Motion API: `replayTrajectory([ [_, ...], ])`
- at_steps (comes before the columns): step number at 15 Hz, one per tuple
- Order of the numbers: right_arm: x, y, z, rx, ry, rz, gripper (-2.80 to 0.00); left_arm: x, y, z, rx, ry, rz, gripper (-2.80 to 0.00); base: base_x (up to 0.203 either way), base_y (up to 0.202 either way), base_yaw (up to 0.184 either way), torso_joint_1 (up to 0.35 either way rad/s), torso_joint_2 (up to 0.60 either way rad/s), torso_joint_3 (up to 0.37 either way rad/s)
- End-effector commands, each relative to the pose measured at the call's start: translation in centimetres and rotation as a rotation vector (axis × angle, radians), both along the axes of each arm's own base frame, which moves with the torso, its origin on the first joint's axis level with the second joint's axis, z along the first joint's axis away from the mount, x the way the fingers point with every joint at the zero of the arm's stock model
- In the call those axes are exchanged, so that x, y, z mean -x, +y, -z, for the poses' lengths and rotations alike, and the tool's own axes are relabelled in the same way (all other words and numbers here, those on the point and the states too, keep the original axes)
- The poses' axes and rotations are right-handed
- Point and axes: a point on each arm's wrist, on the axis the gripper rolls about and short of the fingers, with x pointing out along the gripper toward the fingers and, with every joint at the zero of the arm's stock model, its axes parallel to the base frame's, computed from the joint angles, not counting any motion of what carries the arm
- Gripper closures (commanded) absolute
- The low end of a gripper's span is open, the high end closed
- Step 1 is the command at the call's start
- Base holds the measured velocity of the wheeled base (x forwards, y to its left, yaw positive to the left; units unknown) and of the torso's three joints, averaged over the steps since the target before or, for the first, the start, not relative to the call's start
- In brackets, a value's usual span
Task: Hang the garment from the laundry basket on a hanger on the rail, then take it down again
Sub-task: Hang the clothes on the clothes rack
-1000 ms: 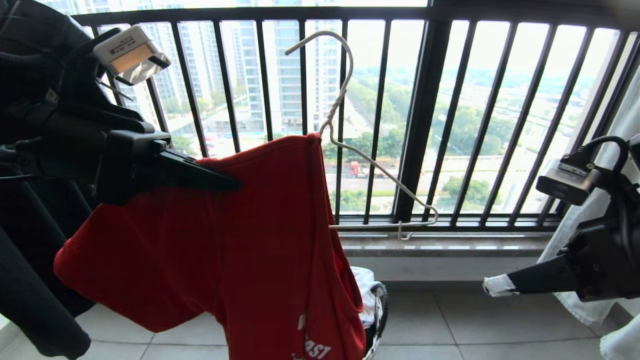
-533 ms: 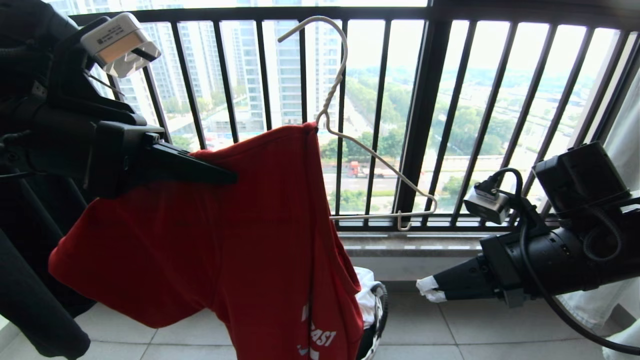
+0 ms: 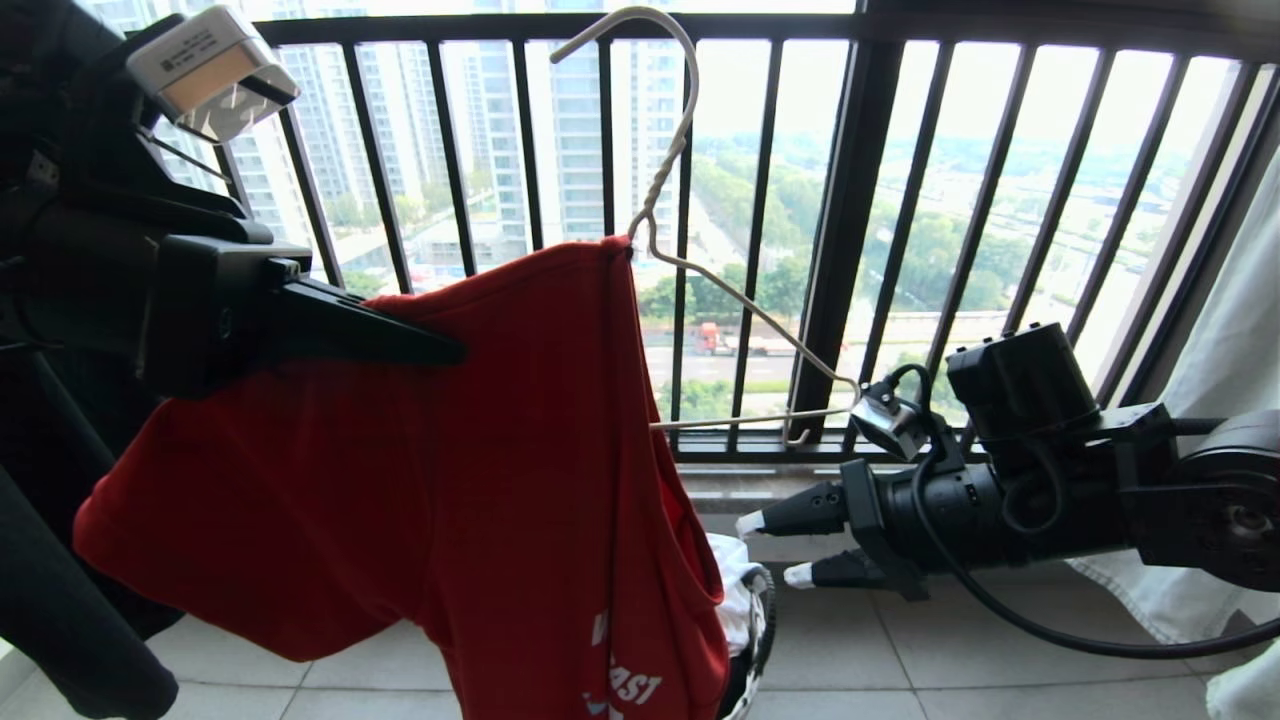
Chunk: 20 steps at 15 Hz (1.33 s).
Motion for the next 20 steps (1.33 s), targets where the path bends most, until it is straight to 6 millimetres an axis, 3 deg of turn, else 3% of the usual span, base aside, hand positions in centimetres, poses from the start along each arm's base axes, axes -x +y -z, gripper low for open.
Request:
replayTrajectory([
  [1,-0.9,0.9,1.8,0.049,0.040,0.020,-2.80,0.1,0.0,0.0,0.002,0.002,0.005,0.00,0.000,0.000,0.000,0.000,0.00,0.000],
  [6,-1.0,2.6,2.1,0.074,0.031,-0.001,-2.80,0.1,0.0,0.0,0.002,0.001,0.005,0.00,0.000,0.000,0.000,0.000,0.00,0.000],
  [18,-0.8,4.2,1.9,0.083,0.010,-0.035,-2.80,0.0,0.0,0.2,0.003,-0.001,0.005,0.00,0.000,0.000,0.000,0.000,0.00,0.000],
  [19,-0.9,4.3,2.2,0.088,0.016,-0.037,0.00,0.0,0.0,0.2,0.003,-0.003,0.005,0.00,0.000,0.000,0.000,0.000,0.00,0.000],
  [20,-0.9,4.4,2.3,0.091,0.017,-0.039,0.00,0.0,0.0,0.2,0.003,-0.003,0.005,0.00,0.000,0.000,0.000,0.000,0.00,0.000],
])
